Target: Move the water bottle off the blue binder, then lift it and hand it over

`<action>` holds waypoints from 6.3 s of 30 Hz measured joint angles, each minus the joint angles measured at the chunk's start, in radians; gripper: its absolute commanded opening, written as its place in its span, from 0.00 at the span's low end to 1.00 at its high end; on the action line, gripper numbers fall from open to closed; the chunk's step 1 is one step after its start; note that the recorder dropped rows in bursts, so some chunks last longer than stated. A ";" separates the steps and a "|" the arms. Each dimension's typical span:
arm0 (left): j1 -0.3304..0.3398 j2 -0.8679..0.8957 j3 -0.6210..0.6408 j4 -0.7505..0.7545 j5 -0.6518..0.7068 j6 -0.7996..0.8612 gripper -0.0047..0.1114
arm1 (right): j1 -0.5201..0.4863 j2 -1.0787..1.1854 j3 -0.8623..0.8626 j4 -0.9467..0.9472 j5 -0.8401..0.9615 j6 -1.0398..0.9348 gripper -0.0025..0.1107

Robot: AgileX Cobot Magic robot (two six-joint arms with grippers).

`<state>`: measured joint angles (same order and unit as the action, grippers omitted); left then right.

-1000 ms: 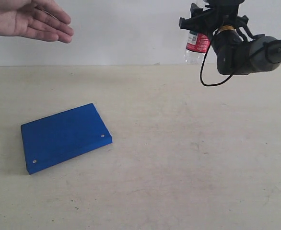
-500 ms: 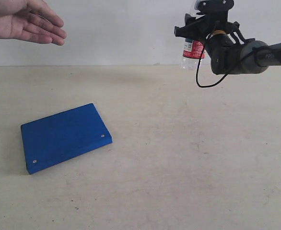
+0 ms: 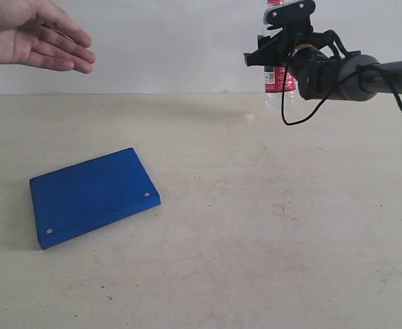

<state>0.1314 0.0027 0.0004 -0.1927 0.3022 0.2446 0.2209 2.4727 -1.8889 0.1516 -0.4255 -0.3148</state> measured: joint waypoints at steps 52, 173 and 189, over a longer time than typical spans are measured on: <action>0.000 0.000 0.000 0.115 -0.012 0.140 0.08 | 0.000 -1.003 -0.002 0.246 1.360 -0.041 0.02; -0.002 1.912 -0.678 -1.525 0.559 1.344 0.45 | 0.148 -0.402 0.567 1.131 1.339 -0.701 0.56; -0.002 1.913 -0.870 -1.543 0.272 1.383 0.45 | 0.148 -0.402 0.567 1.131 1.378 -0.703 0.56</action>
<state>0.1293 1.9159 -0.8699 -1.7353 0.5743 1.6278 0.3687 2.0709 -1.3220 1.2830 0.9523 -1.0178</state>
